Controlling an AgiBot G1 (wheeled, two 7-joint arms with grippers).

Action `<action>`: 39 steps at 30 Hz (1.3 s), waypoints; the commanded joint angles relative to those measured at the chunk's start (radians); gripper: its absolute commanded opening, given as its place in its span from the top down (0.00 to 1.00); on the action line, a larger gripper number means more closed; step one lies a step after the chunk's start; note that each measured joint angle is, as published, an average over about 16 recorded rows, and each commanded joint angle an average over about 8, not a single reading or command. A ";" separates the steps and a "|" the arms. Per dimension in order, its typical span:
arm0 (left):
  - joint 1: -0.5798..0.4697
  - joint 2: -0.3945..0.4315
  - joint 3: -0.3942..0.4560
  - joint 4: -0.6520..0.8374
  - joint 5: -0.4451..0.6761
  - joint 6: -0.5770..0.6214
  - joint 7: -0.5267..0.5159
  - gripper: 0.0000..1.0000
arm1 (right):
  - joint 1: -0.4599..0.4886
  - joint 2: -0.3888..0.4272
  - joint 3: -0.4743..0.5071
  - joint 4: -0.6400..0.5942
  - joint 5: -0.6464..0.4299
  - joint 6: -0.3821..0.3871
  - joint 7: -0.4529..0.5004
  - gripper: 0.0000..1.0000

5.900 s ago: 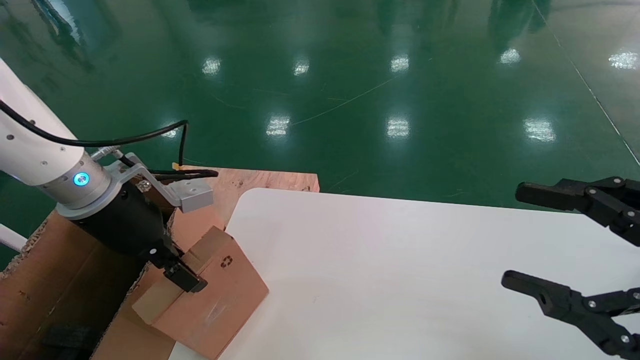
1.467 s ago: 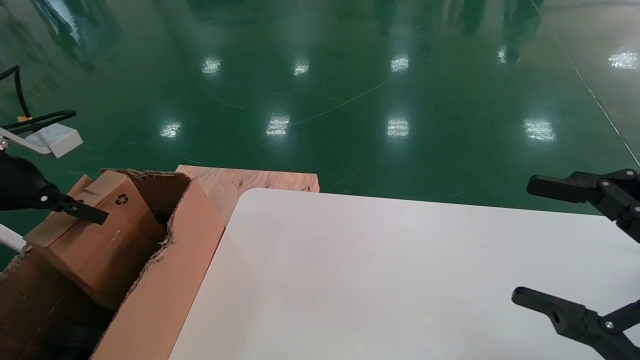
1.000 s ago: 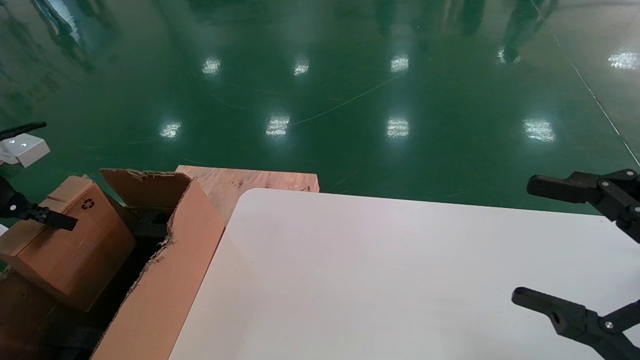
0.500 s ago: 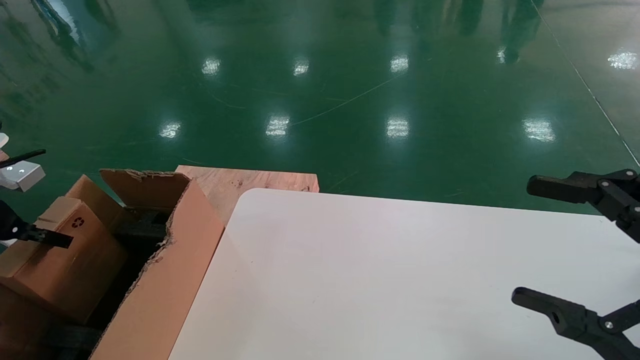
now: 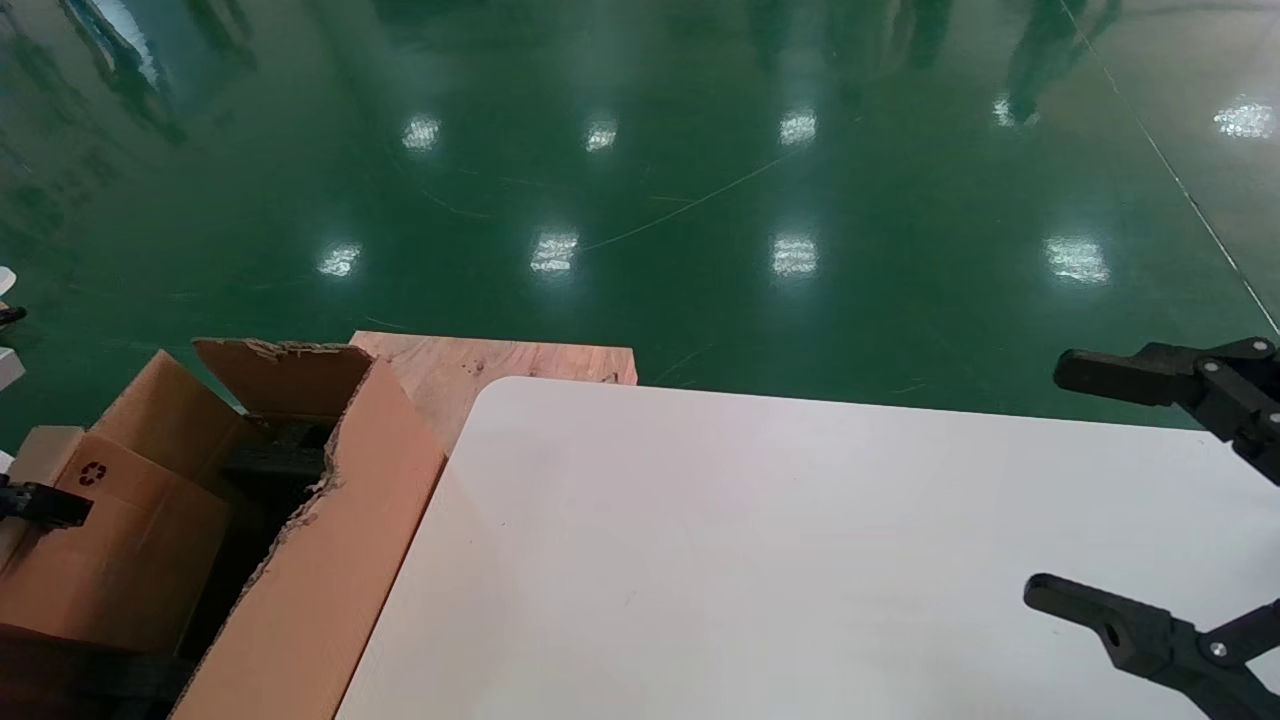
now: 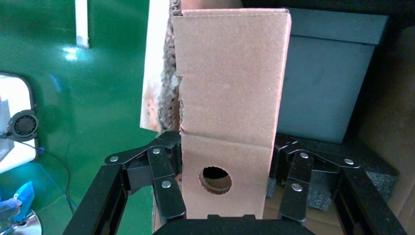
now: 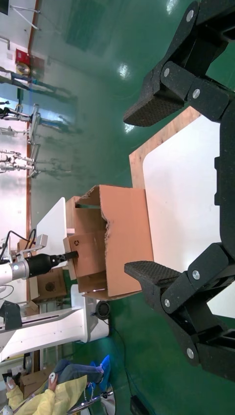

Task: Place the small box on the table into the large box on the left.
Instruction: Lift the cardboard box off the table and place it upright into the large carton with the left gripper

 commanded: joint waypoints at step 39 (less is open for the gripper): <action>0.011 -0.019 -0.001 0.002 -0.010 -0.006 0.025 0.00 | 0.000 0.000 0.000 0.000 0.000 0.000 0.000 0.00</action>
